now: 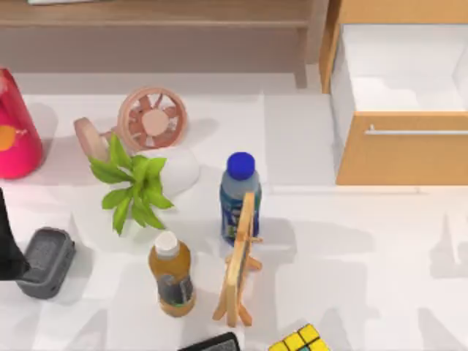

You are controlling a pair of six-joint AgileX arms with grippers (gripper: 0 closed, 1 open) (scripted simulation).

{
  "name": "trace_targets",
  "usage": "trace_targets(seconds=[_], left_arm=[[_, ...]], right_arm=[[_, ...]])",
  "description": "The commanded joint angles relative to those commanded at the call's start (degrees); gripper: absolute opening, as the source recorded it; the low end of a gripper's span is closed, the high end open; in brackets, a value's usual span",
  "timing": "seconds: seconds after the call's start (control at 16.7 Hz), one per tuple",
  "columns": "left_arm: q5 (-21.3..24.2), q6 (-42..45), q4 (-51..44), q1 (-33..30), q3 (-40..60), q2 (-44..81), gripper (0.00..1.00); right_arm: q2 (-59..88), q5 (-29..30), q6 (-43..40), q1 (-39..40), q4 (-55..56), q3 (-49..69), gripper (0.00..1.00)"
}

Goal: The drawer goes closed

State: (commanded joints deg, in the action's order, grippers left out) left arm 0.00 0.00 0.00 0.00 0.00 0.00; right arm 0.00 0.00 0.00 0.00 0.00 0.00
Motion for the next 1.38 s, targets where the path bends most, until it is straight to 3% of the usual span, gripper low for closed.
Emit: trace_targets(seconds=[0.36,1.02,1.38], left_arm=[[0.0,0.0,0.0,0.0,0.0,0.0,1.0],[0.0,0.0,0.0,0.0,0.0,0.0,1.0],[0.0,0.0,0.0,0.0,0.0,0.0,1.0]], right_arm=[[6.35,-2.2,0.09,-2.1,4.4,4.49,1.0],[52.71,-13.8,0.93,-14.62,26.22,26.8,1.0],[64.46,-17.04,0.87,-17.56,32.0,32.72,1.0]])
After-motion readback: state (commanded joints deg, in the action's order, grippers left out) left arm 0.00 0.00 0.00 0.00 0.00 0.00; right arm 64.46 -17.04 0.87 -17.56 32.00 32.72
